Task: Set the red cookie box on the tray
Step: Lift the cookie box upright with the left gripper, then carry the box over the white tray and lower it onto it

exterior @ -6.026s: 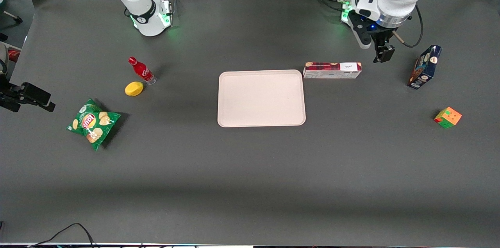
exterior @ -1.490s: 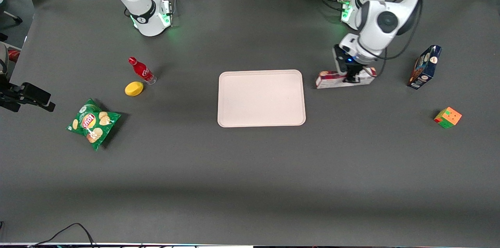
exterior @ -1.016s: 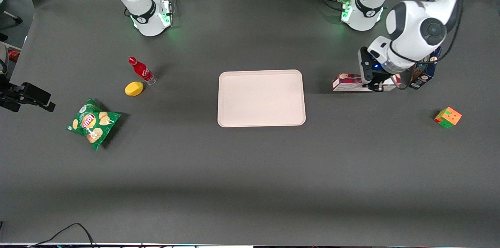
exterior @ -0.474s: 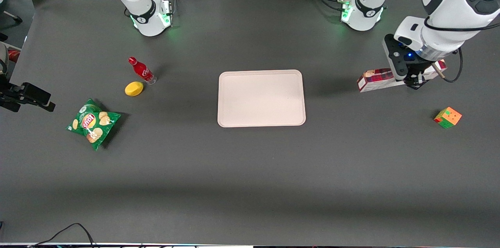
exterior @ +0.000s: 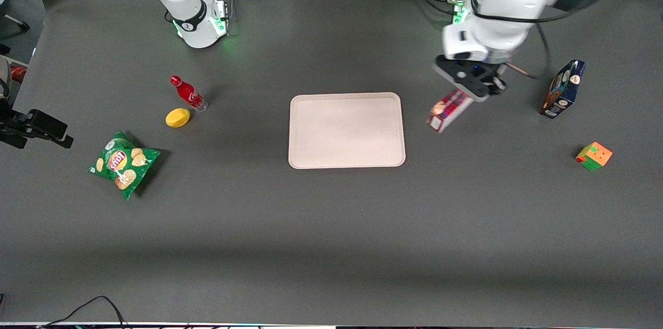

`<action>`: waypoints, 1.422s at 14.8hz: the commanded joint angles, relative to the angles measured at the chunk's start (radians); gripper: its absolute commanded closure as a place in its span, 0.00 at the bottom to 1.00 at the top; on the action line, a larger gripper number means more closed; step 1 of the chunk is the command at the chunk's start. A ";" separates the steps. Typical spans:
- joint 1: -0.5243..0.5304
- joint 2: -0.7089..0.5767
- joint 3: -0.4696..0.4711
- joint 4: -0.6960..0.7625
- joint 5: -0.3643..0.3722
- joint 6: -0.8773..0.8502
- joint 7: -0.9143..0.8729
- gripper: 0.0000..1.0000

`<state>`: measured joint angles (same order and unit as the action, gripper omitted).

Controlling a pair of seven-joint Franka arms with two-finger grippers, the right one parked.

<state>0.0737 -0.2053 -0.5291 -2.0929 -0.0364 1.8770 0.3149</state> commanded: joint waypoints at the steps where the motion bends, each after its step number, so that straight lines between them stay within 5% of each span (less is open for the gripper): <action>1: -0.003 0.024 -0.089 0.037 -0.086 -0.010 -0.426 0.90; 11: -0.009 0.266 -0.262 0.022 -0.076 0.261 -1.040 0.92; 16: -0.028 0.435 -0.264 -0.009 0.238 0.384 -1.204 0.92; 21: -0.037 0.558 -0.264 -0.019 0.390 0.479 -1.368 0.92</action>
<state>0.0524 0.3109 -0.7933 -2.1149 0.2753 2.3238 -0.9603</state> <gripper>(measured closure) 0.789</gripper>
